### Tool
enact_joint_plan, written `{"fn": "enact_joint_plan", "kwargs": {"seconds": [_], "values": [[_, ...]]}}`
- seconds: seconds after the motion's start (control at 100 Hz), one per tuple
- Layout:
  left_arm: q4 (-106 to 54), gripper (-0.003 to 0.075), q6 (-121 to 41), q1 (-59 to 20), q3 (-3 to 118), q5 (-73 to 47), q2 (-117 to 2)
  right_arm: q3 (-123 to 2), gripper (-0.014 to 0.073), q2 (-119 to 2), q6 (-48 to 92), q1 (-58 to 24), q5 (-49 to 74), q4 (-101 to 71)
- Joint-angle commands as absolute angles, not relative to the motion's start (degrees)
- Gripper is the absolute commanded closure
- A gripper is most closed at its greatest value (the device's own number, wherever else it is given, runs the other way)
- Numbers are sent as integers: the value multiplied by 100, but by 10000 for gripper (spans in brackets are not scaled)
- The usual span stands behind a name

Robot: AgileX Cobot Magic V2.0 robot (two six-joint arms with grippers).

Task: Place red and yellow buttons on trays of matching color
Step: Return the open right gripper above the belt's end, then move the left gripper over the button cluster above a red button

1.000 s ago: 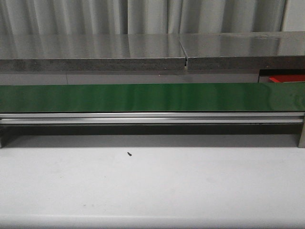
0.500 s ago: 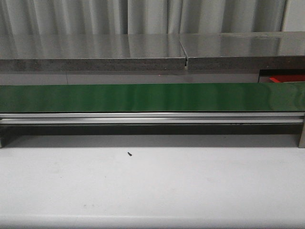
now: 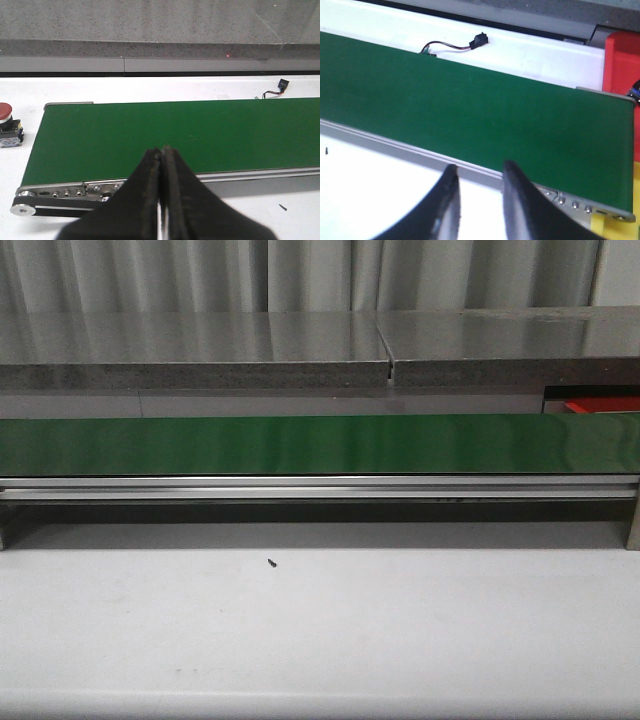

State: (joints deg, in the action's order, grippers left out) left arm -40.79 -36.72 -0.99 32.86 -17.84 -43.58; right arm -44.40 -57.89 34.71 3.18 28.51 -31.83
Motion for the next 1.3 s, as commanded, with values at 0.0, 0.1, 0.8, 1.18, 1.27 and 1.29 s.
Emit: {"fn": "enact_joint_plan", "kwargs": {"seconds": [0.0,0.1,0.8,1.18,1.27,1.29], "values": [[-4209,739,-3646,-152,3444,-1447,-4334,-4363,594,-5400,3521,305,2610,-3281],[-4209,739,-3646,-152,3444,-1447,-4334,-4246,657,-5185,3521,305,2610,-3281],[-4197,739,-3646,-152,3444,-1447,-4334,-4234,662,-5143,3521,305,2729,-3281],[-4194,574,-3646,-152,3444,-1792,-4334,-4234,662,-5143,3521,305,2729,-3281],[-4194,402,-3646,-152,3444,-1805,-4334,-4234,662,-5143,3521,305,2729,-3281],[-4194,358,-3646,-152,3444,-1784,-4334,-4234,662,-5143,3521,305,2733,-3281]]}}
